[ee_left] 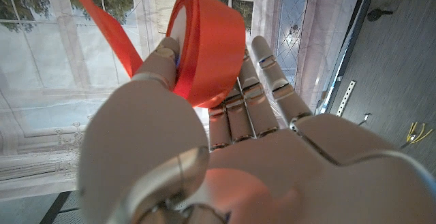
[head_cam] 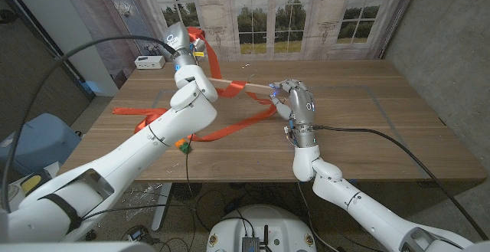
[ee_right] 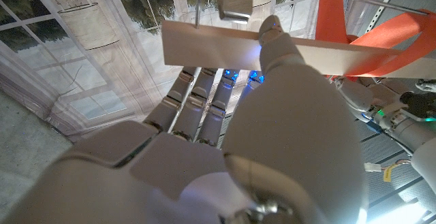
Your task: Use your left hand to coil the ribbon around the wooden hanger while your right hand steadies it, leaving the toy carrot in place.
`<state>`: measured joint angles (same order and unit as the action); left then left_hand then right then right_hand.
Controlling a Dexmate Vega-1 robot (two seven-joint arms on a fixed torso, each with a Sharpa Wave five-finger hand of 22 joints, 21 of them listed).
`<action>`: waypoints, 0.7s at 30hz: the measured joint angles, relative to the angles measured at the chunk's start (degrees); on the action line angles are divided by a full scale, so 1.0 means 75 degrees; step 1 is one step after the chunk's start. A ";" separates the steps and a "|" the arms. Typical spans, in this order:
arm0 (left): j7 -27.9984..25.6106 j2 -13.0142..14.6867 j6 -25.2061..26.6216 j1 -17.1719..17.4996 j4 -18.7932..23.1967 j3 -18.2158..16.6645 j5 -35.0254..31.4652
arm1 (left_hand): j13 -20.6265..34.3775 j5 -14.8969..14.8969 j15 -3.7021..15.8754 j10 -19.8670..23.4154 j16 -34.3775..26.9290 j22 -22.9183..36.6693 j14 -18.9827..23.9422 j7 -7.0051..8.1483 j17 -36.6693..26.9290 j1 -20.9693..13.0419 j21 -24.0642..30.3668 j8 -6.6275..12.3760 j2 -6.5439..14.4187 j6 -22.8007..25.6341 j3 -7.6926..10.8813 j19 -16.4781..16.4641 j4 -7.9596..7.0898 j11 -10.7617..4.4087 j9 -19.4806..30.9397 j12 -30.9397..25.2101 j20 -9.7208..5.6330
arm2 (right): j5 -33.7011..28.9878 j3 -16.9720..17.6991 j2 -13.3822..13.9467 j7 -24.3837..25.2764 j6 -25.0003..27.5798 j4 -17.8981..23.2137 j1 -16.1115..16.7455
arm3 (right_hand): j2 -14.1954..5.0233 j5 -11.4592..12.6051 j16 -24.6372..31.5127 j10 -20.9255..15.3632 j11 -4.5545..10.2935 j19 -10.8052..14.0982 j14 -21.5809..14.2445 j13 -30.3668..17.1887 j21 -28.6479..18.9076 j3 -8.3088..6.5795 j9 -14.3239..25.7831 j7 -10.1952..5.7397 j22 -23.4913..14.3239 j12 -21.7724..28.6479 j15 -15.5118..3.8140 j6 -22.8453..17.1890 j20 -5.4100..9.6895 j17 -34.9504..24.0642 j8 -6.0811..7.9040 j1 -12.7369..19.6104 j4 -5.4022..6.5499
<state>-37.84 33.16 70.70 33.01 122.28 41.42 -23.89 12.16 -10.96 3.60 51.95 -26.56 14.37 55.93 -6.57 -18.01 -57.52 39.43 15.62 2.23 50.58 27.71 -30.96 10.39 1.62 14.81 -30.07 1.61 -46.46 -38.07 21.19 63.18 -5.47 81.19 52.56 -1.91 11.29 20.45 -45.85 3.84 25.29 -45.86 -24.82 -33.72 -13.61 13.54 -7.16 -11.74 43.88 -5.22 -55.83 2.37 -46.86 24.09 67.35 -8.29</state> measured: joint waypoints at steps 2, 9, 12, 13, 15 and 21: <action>0.0052 0.0025 0.0039 -0.0077 0.0026 0.0070 -0.0108 | 0.0000 0.0001 0.0000 0.0000 0.0000 0.0000 0.0000 0.0000 -0.0011 0.0000 0.0000 -0.0004 0.0000 0.0001 0.0000 0.0012 0.0000 0.0000 0.0000 0.0000 -0.0012 | 0.0000 -0.0158 0.0062 0.0001 0.0124 -0.0008 -0.0069 | 0.0000 0.0000 0.0000 0.0000 0.0000 0.0000 0.0000 -0.0001 0.0000 0.0000 0.0000 0.0000 0.0000 0.0000 0.0000 0.0000 0.0000 0.0000 0.0001 0.0000 0.0000; 0.0164 0.0129 0.0067 -0.0364 0.0197 0.0370 -0.0347 | 0.0000 0.0002 0.0001 0.0000 0.0002 0.0001 0.0002 -0.0001 -0.0049 0.0000 0.0030 -0.0013 0.0000 0.0004 -0.0001 0.0039 -0.0001 0.0000 0.0037 -0.0044 0.0015 | 0.0126 -0.0435 0.0151 -0.0050 0.0487 -0.0036 -0.0210 | 0.0000 -0.0001 -0.0044 0.0005 0.0005 0.0000 0.0000 -0.0005 -0.0058 0.0001 0.0000 0.0000 0.0000 0.0000 0.0000 0.0000 -0.0001 0.0000 0.0001 0.0000 0.0000; 0.0215 0.0156 0.0067 -0.0431 0.0261 0.0452 -0.0518 | 0.0000 0.0002 0.0010 0.0000 0.0023 0.0001 0.0012 -0.0001 -0.0049 0.0000 0.0030 0.0009 0.0000 0.0004 -0.0010 0.0039 -0.0010 0.0000 0.0038 -0.0069 0.0015 | 0.0235 -0.0609 0.0190 -0.0129 0.0678 -0.0059 -0.0308 | 0.0000 -0.0001 -0.0048 -0.0006 -0.0006 0.0000 0.0000 -0.0006 -0.0058 0.0001 0.0000 0.0000 0.0000 0.0000 0.0000 0.0000 -0.0001 0.0000 0.0001 0.0000 -0.0001; 0.0215 0.0167 0.0067 -0.0461 0.0291 0.0494 -0.0518 | 0.0000 0.0002 0.0010 0.0000 0.0023 0.0001 0.0012 -0.0001 -0.0049 0.0000 0.0030 0.0009 0.0000 0.0004 -0.0010 0.0038 -0.0010 0.0000 0.0037 -0.0071 0.0015 | 0.0248 -0.0609 0.0190 -0.0137 0.0699 -0.0059 -0.0308 | 0.0000 -0.0002 -0.0073 -0.0007 -0.0006 0.0000 0.0001 -0.0006 -0.0058 0.0001 0.0000 0.0000 0.0000 0.0000 0.0000 0.0000 -0.0001 0.0000 0.0000 0.0000 -0.0001; 0.0215 0.0178 0.0067 -0.0496 0.0340 0.0553 -0.0518 | 0.0000 0.0003 0.0010 0.0000 0.0023 -0.0011 0.0013 -0.0001 -0.0049 0.0000 0.0038 0.0009 0.0000 0.0004 -0.0010 0.0038 -0.0010 0.0000 0.0038 -0.0074 0.0015 | 0.0306 -0.0609 0.0190 -0.0182 0.0816 -0.0059 -0.0308 | 0.0000 -0.0003 -0.0073 -0.0006 -0.0006 0.0000 0.0001 -0.0006 -0.0058 0.0001 0.0000 0.0000 0.0000 -0.0001 0.0000 0.0000 -0.0001 0.0001 0.0000 0.0000 -0.0001; 0.0336 0.0237 -0.0104 -0.0554 0.0549 0.0759 -0.0959 | 0.0000 0.0023 0.0009 0.0000 0.0035 -0.0036 0.0013 -0.0001 -0.0043 0.0000 0.0089 0.0009 0.0001 0.0004 -0.0010 0.0066 -0.0010 0.0000 0.0036 -0.0077 -0.0012 | 0.0521 -0.0915 0.0222 -0.0345 0.1157 -0.0085 -0.0530 | 0.0000 -0.0006 -0.0103 -0.0007 -0.0006 -0.0002 0.0001 -0.0005 -0.0058 0.0018 0.0000 0.0000 0.0039 0.0011 0.0000 0.0000 0.0001 0.0001 -0.0004 0.0000 0.0007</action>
<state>-35.32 34.94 69.92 28.86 126.39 47.12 -31.08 12.16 -10.79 3.67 51.95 -26.29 14.09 56.03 -6.58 -18.33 -57.52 40.10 15.69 2.23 50.61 27.64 -30.46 10.31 1.62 15.08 -30.65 1.53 -42.55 -44.94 22.85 60.59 3.21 80.55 48.58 -1.91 11.24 19.68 -45.90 3.79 25.28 -45.86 -24.86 -34.15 -13.48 13.54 -7.16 -11.45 43.96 -5.21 -55.83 2.37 -46.86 24.06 67.35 -8.24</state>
